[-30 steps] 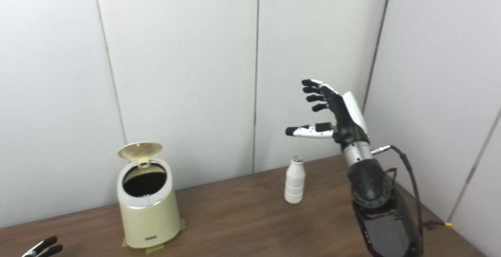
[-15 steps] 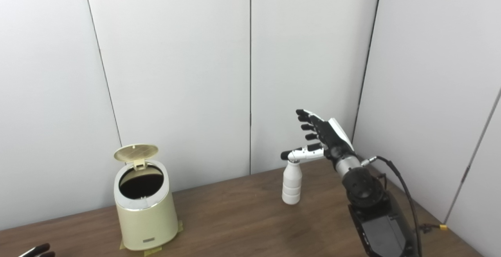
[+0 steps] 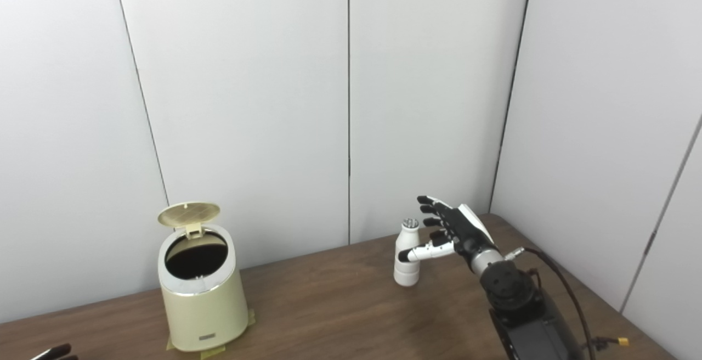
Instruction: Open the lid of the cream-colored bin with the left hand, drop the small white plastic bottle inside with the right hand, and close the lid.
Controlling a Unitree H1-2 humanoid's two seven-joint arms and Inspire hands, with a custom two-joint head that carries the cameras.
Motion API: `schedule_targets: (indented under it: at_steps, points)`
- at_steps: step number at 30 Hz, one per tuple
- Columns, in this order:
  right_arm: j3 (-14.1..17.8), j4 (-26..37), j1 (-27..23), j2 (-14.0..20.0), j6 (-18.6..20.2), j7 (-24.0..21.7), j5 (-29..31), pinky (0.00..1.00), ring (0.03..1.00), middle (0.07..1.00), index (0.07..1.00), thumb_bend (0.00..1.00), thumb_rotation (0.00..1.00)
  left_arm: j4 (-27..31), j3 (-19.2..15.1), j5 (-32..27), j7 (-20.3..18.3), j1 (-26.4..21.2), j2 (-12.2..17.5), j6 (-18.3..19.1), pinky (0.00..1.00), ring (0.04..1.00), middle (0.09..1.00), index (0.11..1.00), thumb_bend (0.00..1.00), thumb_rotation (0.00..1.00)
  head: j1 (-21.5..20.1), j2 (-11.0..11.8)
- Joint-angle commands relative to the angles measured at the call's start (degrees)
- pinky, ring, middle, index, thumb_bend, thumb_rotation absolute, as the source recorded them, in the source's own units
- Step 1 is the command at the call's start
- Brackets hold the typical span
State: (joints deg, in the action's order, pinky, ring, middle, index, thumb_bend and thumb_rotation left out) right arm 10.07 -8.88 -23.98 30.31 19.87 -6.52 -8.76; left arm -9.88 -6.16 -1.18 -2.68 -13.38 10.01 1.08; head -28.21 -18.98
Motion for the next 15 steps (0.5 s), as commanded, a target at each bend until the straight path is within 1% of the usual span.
schedule_targets:
  at_steps: [1, 3, 5, 7, 8, 10, 15]
  points:
    - [0.08, -0.09, -2.13, 1.01, -1.74, 1.7, -0.59, 0.71, 0.818, 0.898, 0.91, 0.84, 0.12, 1.39, 0.03, 0.11, -0.04, -2.32, 1.04, -1.45, 0.56, 0.684, 0.758, 0.796, 0.59, 0.15, 0.02, 0.05]
    - [-0.33, -1.12, -2.08, 0.9, -2.07, 2.14, -1.06, 0.72, 0.817, 0.889, 0.905, 0.84, 0.13, 2.05, 0.04, 0.06, -0.07, -2.17, 0.98, -1.0, 0.56, 0.685, 0.757, 0.796, 0.59, 0.16, 0.14, -0.01]
    - [-0.29, -2.71, -2.22, 0.54, -3.27, 2.53, -0.77, 0.73, 0.811, 0.868, 0.892, 0.84, 0.12, 2.44, 0.05, 0.11, -0.04, -2.12, 0.96, -0.7, 0.55, 0.677, 0.749, 0.791, 0.59, 0.15, 0.23, -0.24]
    - [-0.37, -3.87, -2.42, 0.17, -4.09, 3.05, -0.68, 0.72, 0.798, 0.86, 0.887, 0.84, 0.11, 2.3, 0.03, 0.14, -0.04, -2.13, 1.01, -0.84, 0.55, 0.673, 0.745, 0.791, 0.59, 0.15, 0.25, -0.32]
    - [-0.52, -4.81, -2.61, -0.07, -5.13, 3.51, -0.77, 0.69, 0.782, 0.858, 0.88, 0.83, 0.12, 2.03, 0.06, 0.2, -0.08, -2.13, 1.1, -1.09, 0.54, 0.662, 0.739, 0.783, 0.61, 0.16, 0.25, -0.36]
    - [-0.67, -6.25, -3.03, -0.56, -6.5, 4.44, -0.89, 0.67, 0.769, 0.853, 0.871, 0.82, 0.12, 1.75, 0.05, 0.0, -0.27, -2.1, 1.16, -1.28, 0.53, 0.66, 0.737, 0.779, 0.61, 0.17, 0.22, -0.37]
    - [-0.39, -8.98, -4.44, -2.14, -8.09, 7.28, -0.74, 0.67, 0.751, 0.817, 0.837, 0.83, 0.06, 1.73, -0.05, -0.38, -0.62, -2.04, 1.17, -1.04, 0.54, 0.662, 0.737, 0.771, 0.62, 0.16, 0.29, -0.62]
